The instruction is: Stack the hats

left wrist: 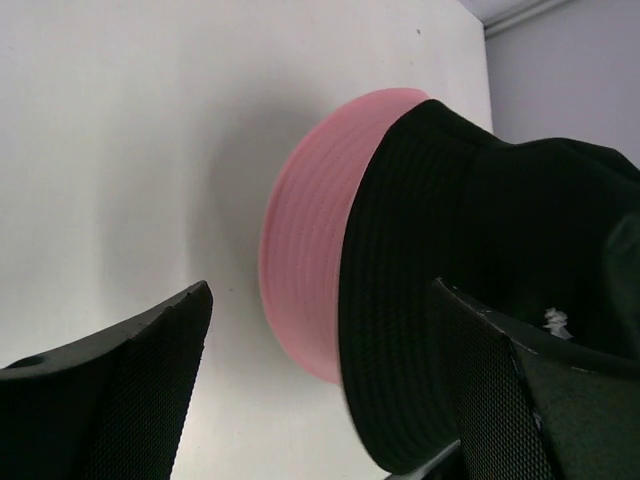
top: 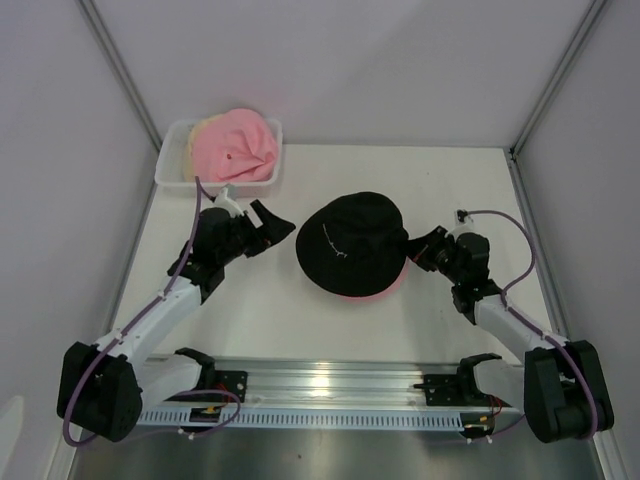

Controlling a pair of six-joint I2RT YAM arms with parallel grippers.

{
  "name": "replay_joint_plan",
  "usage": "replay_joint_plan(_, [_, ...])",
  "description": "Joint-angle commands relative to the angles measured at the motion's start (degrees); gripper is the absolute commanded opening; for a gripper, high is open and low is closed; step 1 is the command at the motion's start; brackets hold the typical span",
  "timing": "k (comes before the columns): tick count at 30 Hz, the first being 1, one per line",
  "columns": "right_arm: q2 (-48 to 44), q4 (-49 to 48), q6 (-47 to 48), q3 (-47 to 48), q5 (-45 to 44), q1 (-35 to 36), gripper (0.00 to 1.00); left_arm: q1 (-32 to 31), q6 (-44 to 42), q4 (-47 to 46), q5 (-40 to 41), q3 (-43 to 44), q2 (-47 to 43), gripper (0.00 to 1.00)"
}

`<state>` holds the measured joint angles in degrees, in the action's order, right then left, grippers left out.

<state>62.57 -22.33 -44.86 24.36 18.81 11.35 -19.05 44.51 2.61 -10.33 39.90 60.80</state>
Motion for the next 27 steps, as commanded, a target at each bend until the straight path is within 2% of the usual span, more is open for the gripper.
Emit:
replay_joint_plan(1, [2.7, -4.3, -0.8, -2.4, -5.3, 0.0, 0.0, 0.3, 8.3, -15.9, -8.0, -2.6, 1.5, 0.91])
replay_joint_plan(5, [4.1, -5.2, -1.3, -3.0, -5.7, 0.2, 0.0, 0.3, 12.6, -27.8, -14.1, -6.4, 5.7, 0.88])
replay_joint_plan(9, [3.1, -4.4, -1.5, -3.1, -7.4, 0.6, 0.0, 0.2, 15.5, -34.8, -18.9, -7.5, 8.2, 0.82])
replay_joint_plan(15, [-1.8, -2.4, -2.2, -3.9, -10.7, 1.2, 0.0, -0.2, 15.6, -35.0, -19.7, -7.0, 7.9, 0.72])
replay_joint_plan(27, [-2.4, -1.5, -1.9, -4.1, -11.1, 1.7, 0.0, -3.8, 12.5, -26.5, -12.9, -5.9, 9.9, 0.73])
